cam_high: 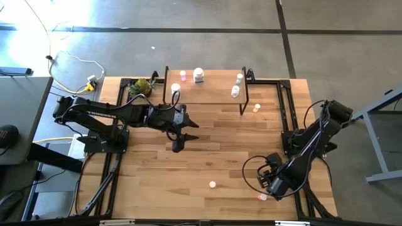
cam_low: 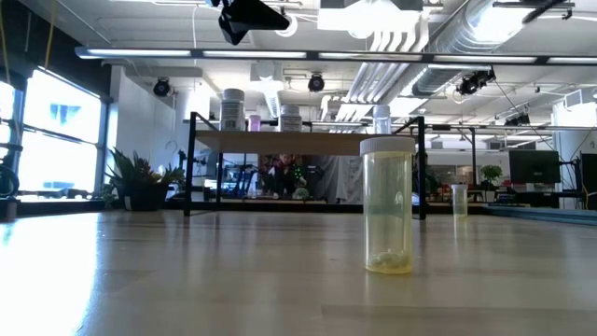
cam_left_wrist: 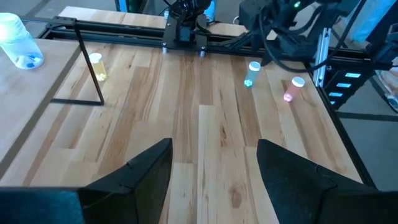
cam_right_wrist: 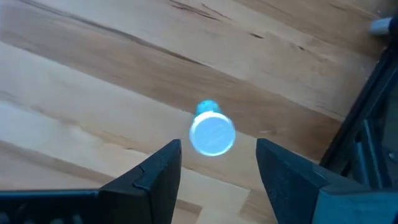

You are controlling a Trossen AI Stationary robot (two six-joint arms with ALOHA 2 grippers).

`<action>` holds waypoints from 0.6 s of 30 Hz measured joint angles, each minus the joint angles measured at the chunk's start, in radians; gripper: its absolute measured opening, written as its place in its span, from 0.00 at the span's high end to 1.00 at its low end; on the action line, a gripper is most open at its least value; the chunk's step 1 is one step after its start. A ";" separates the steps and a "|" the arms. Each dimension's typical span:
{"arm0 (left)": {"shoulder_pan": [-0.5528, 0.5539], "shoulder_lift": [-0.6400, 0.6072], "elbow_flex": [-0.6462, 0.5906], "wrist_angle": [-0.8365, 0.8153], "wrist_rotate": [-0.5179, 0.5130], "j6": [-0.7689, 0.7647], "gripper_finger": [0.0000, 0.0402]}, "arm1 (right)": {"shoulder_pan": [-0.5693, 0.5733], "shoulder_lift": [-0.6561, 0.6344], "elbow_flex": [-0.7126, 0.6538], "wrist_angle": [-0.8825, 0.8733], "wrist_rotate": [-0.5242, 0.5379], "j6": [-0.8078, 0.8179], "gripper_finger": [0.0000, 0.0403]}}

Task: Pick and place medicine bottles onto shelf by color
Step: Put the blue pill bottle on the shelf

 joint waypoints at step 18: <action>0.001 0.000 0.000 -0.001 -0.028 0.008 0.44 | 0.000 0.000 -0.111 0.139 -0.008 0.011 0.64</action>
